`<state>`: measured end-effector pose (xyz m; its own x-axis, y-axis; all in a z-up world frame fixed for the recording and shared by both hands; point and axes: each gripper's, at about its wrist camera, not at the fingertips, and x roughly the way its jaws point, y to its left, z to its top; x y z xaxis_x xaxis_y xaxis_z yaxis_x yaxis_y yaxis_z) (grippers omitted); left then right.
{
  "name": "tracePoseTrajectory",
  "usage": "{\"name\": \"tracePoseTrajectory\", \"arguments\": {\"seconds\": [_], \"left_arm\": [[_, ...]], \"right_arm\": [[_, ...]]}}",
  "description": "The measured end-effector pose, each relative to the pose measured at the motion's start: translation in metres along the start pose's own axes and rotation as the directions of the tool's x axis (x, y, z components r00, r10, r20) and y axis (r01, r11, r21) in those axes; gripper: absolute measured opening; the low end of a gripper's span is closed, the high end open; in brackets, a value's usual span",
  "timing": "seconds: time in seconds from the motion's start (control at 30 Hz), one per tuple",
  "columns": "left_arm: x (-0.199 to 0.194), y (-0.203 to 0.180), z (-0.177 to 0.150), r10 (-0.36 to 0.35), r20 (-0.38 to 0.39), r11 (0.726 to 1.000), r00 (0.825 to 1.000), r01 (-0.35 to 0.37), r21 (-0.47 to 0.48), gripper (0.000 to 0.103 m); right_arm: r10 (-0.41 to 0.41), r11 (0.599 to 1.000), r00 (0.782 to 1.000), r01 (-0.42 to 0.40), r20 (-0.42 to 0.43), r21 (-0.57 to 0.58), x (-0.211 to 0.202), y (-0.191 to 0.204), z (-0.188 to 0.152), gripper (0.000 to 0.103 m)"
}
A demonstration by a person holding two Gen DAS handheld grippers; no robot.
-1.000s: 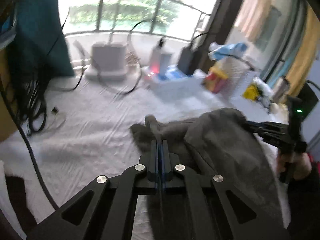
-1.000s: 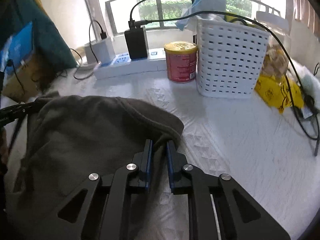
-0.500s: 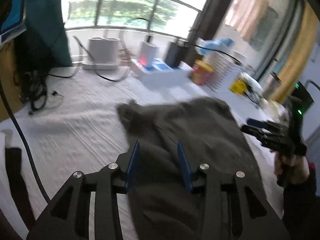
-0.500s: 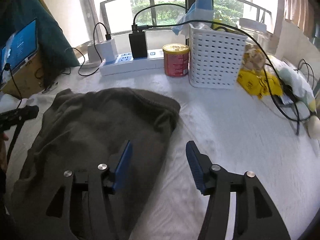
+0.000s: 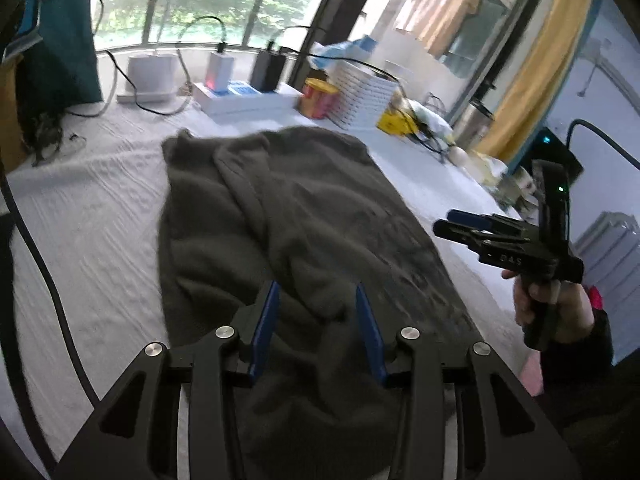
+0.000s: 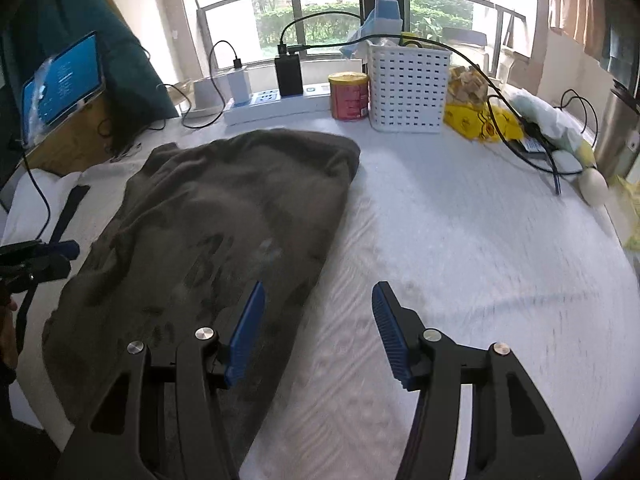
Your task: Fold small clothes
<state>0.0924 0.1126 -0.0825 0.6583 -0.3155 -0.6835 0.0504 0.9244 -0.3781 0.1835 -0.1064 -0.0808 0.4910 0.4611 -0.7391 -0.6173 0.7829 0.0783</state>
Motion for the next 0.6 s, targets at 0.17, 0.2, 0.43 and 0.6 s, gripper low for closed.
{"name": "tracePoseTrajectory", "arguments": {"seconds": [0.17,0.2,0.43,0.6], "left_arm": [[-0.001,-0.008,-0.027,-0.018,-0.02,1.0,1.0,0.018,-0.008,0.055],[-0.001,-0.008,-0.033,-0.031,-0.024,0.999,0.999,0.031,-0.015,0.055],[0.003,-0.006,-0.056,-0.054,-0.104,0.998,0.993,0.052,-0.026,0.055],[-0.009,-0.011,-0.065,-0.042,-0.104,0.999,0.994,0.044,0.019,0.011]], "right_arm": [[0.01,1.0,1.0,-0.01,-0.005,-0.001,-0.01,0.007,-0.025,0.056],[0.015,1.0,1.0,-0.015,-0.01,0.003,-0.012,0.008,-0.03,0.056],[0.042,0.999,0.999,-0.043,-0.019,-0.009,-0.023,0.023,-0.064,0.056],[0.047,0.998,0.999,-0.048,-0.026,-0.032,-0.026,0.034,-0.08,0.056]]}}
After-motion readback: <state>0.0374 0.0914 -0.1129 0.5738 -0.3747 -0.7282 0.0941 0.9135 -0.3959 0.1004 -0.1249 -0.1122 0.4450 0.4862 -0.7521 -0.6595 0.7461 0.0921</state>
